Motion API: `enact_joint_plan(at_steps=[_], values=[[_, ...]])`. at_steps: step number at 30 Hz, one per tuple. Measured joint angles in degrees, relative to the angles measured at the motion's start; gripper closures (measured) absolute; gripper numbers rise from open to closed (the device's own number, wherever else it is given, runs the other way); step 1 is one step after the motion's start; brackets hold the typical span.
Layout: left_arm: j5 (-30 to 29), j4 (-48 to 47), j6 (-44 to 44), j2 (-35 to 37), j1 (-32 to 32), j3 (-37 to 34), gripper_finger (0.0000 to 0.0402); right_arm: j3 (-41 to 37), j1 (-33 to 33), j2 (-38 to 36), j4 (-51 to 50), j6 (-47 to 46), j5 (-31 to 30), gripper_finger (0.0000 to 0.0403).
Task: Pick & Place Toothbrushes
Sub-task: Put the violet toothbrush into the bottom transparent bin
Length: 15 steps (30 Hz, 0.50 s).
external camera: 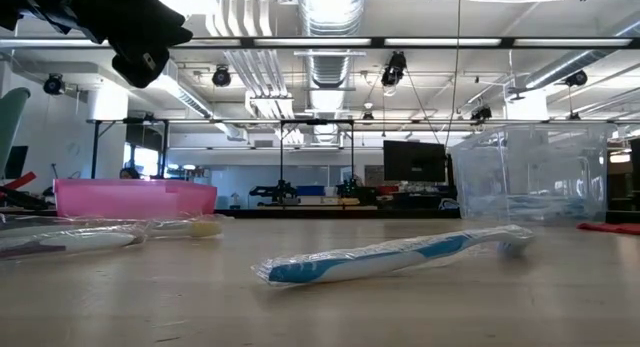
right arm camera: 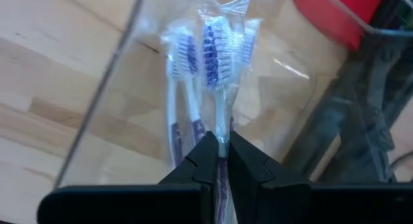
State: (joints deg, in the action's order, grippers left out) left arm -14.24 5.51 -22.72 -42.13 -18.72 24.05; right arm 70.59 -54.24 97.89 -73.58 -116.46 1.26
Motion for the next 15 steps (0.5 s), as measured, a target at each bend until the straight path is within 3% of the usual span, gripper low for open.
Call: enact_joint_plan(at_steps=[7, 15], values=[[0.0, 0.0, 0.0, 0.0, 0.0, 0.0, 0.031, -0.41, -0.02, 0.0, 0.24, -0.96, 2.25, 0.0378], [0.02, -0.01, 0.0, 0.0, 0.0, 0.0, 0.031, -0.24, -0.02, 0.0, 0.52, -1.0, 2.23, 0.033]])
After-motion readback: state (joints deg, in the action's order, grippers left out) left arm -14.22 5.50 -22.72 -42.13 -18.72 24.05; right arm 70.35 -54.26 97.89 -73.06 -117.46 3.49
